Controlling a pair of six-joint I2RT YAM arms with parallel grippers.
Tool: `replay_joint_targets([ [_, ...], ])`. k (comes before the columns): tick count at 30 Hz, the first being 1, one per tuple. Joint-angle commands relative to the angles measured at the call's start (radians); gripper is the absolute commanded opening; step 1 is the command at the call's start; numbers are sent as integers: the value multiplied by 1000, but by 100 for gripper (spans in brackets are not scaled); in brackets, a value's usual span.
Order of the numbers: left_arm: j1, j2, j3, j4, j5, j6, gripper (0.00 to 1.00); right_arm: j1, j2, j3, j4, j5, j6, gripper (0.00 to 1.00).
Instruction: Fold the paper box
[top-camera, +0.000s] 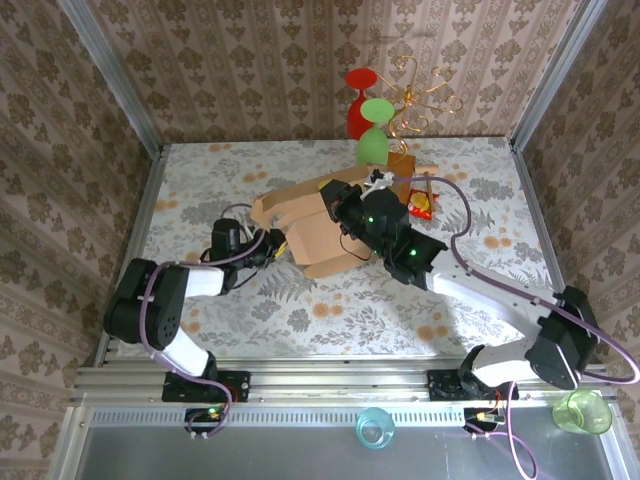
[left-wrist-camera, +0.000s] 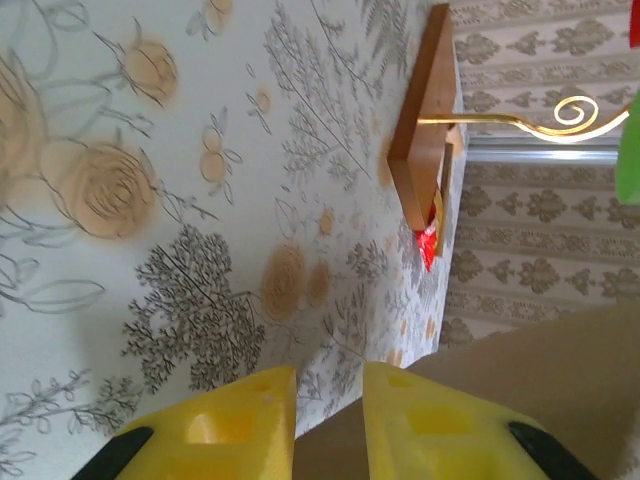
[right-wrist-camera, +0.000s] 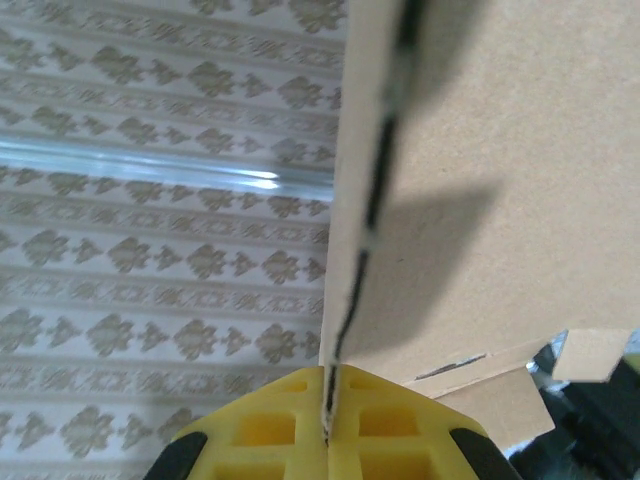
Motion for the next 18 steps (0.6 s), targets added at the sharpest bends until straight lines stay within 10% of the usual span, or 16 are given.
replay_joint_targets([
  [1, 24, -77, -72, 28, -29, -42, 23, -38, 52, -8, 100, -15, 52, 0],
  [10, 190, -651, -58, -768, -292, 175, 31, -96, 178, -90, 258, -77, 132, 0],
  [18, 43, -732, 237, -982, -324, 259, 39, -103, 215, -122, 301, -82, 169, 0],
])
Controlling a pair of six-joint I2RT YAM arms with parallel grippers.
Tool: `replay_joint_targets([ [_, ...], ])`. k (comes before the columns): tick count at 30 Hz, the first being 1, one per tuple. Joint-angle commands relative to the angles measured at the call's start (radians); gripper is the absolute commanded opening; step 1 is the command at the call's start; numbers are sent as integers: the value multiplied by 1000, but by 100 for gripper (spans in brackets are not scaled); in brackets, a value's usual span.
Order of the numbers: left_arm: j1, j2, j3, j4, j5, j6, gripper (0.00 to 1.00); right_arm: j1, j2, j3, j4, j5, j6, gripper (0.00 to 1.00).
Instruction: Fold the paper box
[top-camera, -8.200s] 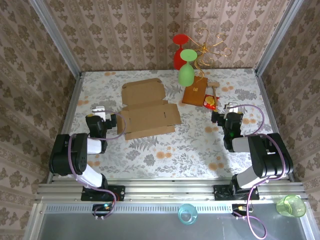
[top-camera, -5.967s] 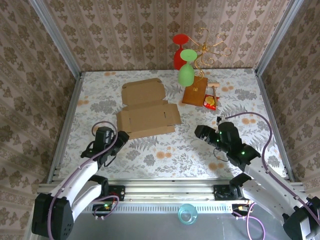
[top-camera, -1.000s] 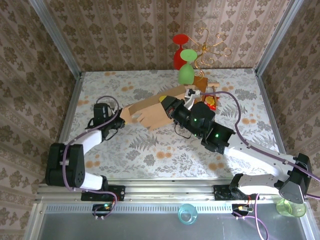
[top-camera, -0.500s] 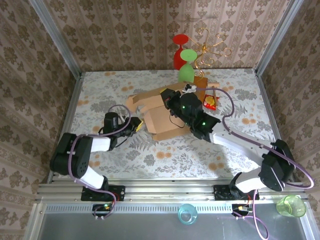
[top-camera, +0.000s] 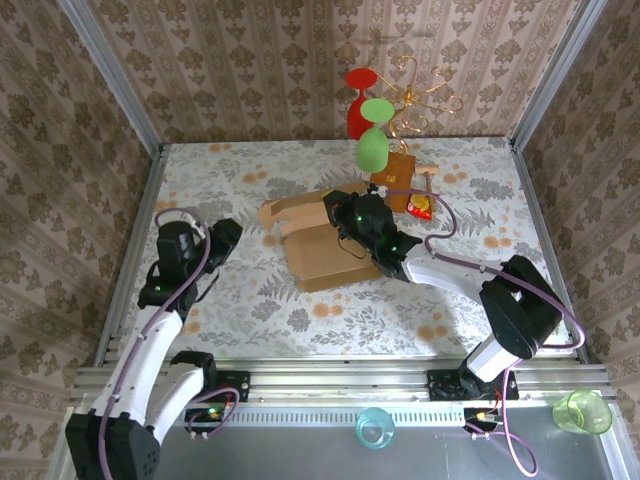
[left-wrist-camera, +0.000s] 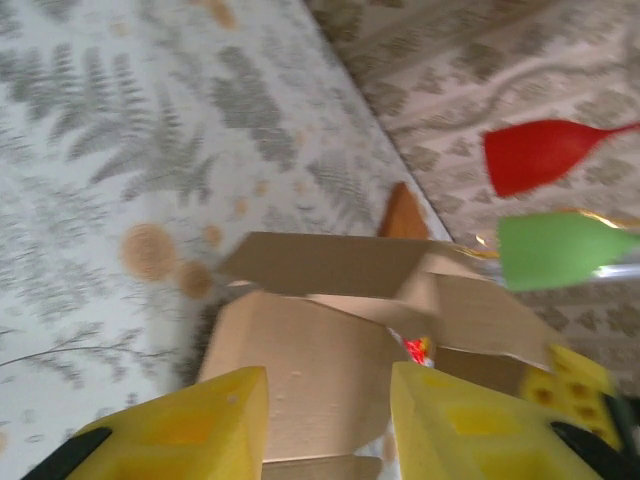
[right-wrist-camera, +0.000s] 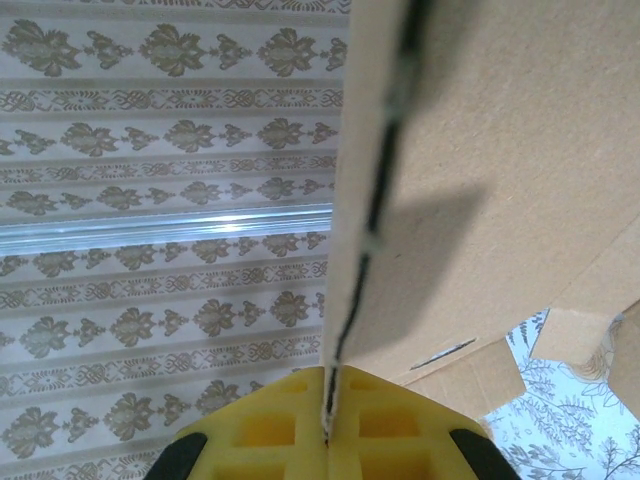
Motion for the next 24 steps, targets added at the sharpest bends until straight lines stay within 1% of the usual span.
replay_joint_targets([
  [1, -84, 60, 104, -132, -46, 77, 41, -5, 4, -7, 65, 1, 32, 0],
  [4, -144, 139, 141, -106, -63, 77, 44, -5, -1, -15, 56, 2, 43, 0],
  [7, -177, 190, 160, -58, -73, 71, 44, -6, -7, -22, 51, -4, 52, 0],
  [11, -221, 244, 218, -62, -94, 89, 46, -10, -14, -33, 45, -7, 56, 0],
  [16, -241, 258, 223, -52, -106, 85, 47, -17, -13, -42, 44, -15, 60, 0],
  [20, -258, 233, 249, -102, -150, 96, 48, -26, -2, -50, 48, -29, 70, 0],
  [24, -258, 258, 274, -106, -146, 114, 49, -28, 14, -61, 71, -37, 95, 0],
])
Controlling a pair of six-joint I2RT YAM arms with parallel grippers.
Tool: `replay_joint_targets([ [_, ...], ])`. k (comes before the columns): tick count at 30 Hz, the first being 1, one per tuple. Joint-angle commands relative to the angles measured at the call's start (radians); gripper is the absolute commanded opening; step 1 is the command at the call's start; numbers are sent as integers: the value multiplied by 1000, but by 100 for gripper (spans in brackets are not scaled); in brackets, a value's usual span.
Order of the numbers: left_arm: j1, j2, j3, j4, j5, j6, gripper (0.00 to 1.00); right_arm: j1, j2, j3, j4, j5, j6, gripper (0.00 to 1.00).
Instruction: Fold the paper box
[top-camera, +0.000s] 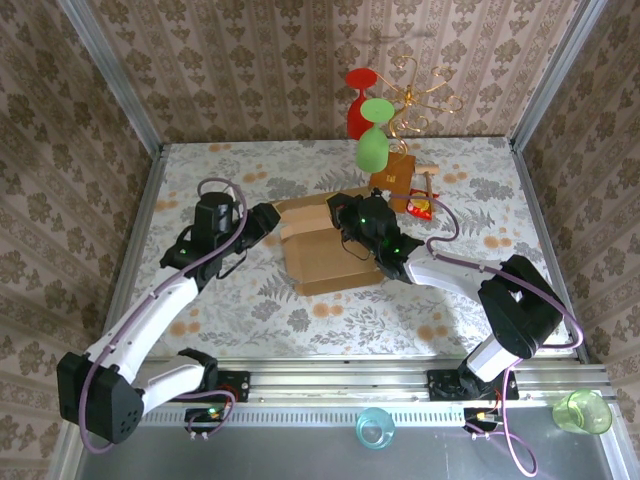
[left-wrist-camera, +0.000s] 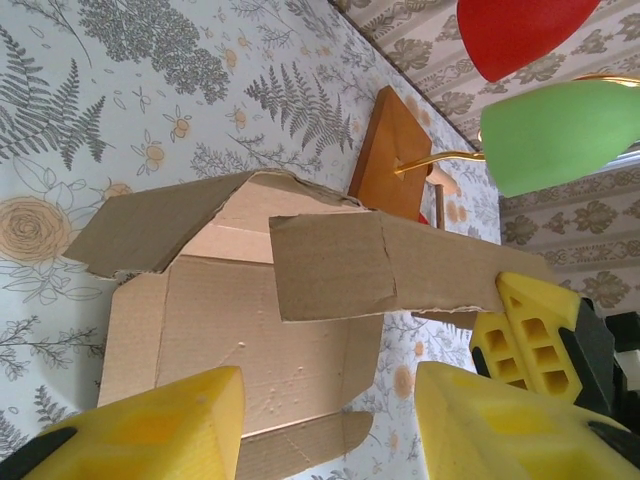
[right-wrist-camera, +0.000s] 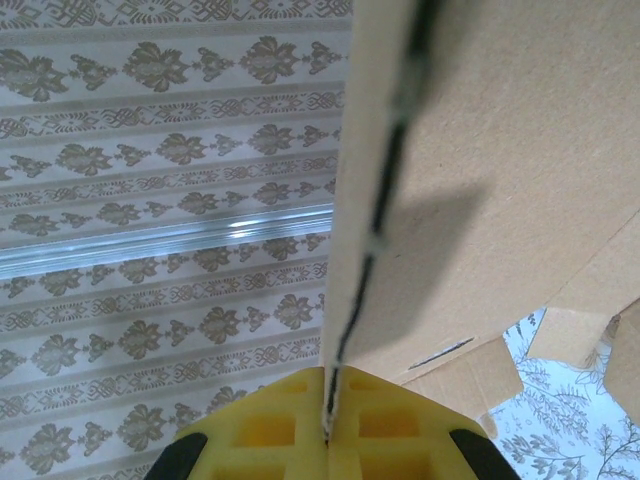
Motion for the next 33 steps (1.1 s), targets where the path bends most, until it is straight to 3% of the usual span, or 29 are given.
replay_joint_targets([
  [1, -5, 22, 52, -11, -11, 38, 50, -3, 15, -14, 41, -11, 31, 0],
  [13, -5, 209, 116, 99, 46, 38, 51, -5, 30, -14, 42, -21, 48, 0],
  [18, -48, 247, 124, 122, 48, 36, 49, -5, 40, -17, 52, -23, 49, 0],
  [27, -78, 233, 120, 116, 20, 30, 50, -6, 72, -26, 86, -34, 69, 0],
  [33, -95, 140, 151, -39, -50, 37, 62, -32, 64, -51, 101, -32, 88, 0],
])
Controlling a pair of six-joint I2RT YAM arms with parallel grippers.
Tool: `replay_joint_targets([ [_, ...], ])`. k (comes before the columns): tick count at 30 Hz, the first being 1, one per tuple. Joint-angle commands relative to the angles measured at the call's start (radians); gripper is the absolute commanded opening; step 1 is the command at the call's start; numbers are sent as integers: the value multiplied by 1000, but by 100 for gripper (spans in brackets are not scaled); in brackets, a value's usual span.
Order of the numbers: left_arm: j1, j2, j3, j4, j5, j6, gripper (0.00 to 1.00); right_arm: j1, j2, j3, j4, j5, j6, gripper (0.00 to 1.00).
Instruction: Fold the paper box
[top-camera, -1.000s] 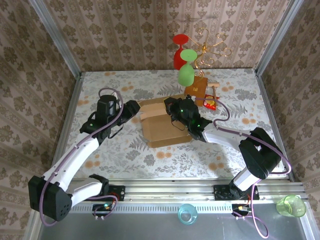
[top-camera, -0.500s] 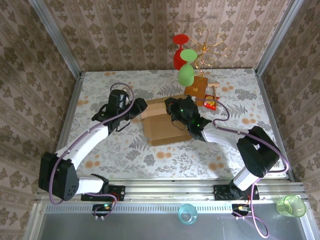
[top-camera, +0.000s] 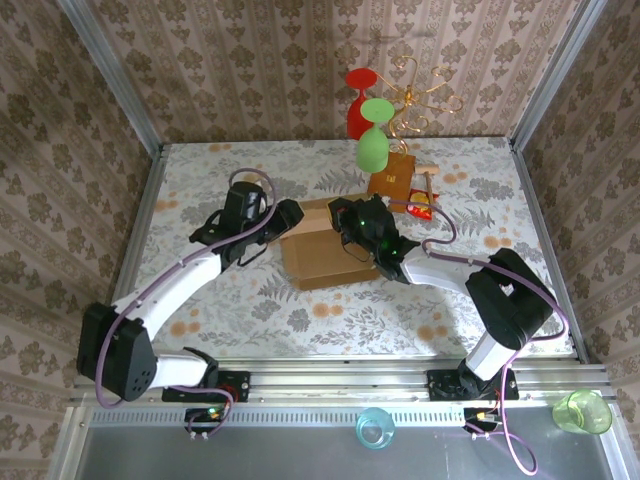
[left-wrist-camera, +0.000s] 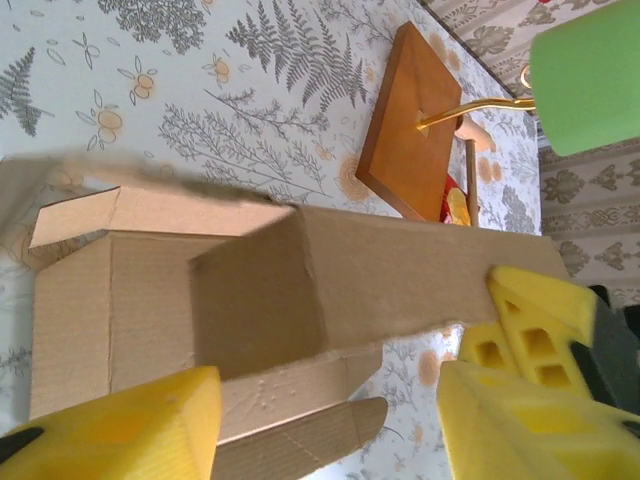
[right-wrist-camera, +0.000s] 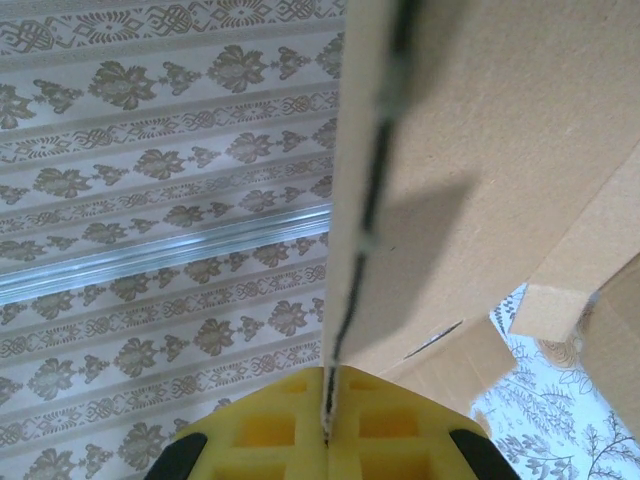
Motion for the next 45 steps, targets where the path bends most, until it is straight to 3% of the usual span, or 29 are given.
replay_joint_targets([
  [1, -7, -92, 65, -101, -50, 17, 63, -16, 1, -24, 30, -7, 24, 0],
  [8, 27, -137, 92, -181, -41, 20, 65, -32, 0, -26, 10, -17, 42, 0],
  [15, 2, 3, 128, -102, 2, 4, 58, -35, 6, -43, 27, -16, 67, 0],
  [31, -17, 146, 130, -16, -2, -4, 57, -36, 25, -44, 53, -36, 91, 0],
  [39, -21, 160, 113, 53, -3, -30, 42, -37, 27, -53, 69, -40, 99, 0],
  [45, -21, 154, 87, 84, -3, -52, 39, -39, 31, -55, 80, -42, 104, 0],
])
